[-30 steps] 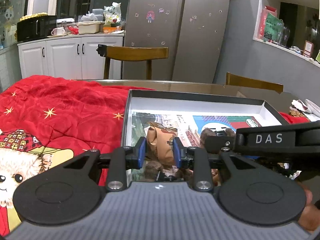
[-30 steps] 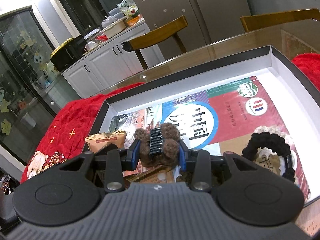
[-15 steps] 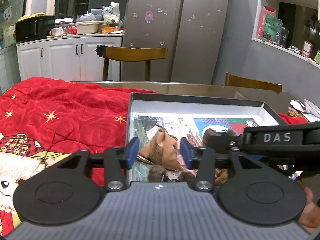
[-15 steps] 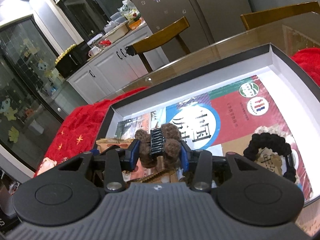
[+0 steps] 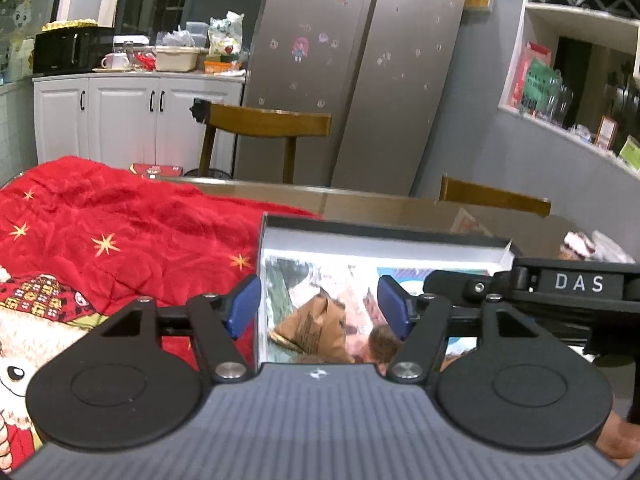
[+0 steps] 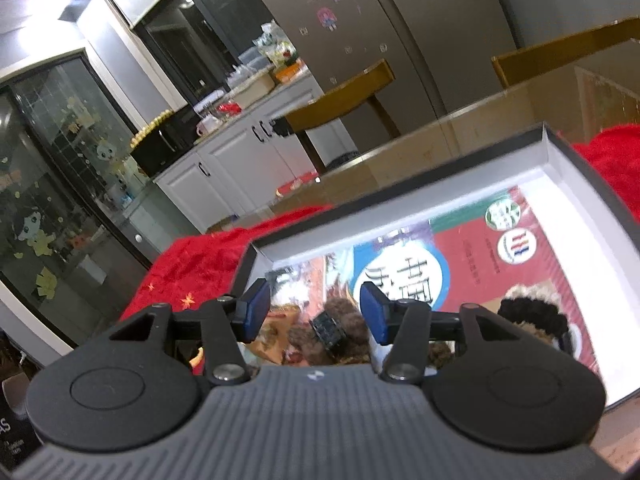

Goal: Organize objects
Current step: 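Open left tool to drop the snack bag while right tool drops the pompom clip in the box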

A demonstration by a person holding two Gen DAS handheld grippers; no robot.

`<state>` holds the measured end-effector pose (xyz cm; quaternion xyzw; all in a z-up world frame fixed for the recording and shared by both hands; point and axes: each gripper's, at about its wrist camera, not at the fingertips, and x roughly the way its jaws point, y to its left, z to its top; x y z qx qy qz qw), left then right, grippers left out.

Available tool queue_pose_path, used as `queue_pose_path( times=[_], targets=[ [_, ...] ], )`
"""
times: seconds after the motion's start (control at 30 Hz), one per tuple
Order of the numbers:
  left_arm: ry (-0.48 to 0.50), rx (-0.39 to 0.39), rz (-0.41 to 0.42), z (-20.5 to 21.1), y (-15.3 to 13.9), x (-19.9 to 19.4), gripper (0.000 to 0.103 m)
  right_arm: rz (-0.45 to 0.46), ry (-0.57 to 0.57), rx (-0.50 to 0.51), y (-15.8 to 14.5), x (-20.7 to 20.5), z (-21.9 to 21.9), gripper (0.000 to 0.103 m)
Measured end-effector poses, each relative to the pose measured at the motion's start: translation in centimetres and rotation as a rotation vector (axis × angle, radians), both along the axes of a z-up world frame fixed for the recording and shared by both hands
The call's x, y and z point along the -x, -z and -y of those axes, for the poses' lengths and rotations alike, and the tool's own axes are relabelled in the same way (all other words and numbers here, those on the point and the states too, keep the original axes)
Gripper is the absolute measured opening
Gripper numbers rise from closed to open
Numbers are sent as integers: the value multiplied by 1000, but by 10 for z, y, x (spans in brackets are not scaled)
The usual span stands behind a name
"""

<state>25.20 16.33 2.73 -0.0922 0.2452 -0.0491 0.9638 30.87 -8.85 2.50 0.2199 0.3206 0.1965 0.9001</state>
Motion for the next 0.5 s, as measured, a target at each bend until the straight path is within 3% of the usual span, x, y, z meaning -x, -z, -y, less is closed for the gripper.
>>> queue_pose_path(
  times=[0.27, 0.5],
  targets=[
    [20, 45, 92, -5, -44, 27, 79, 138, 33, -30, -51, 29, 28, 72],
    [47, 59, 189, 0, -85, 66, 81, 290, 63, 17, -93, 77, 54, 86]
  ],
)
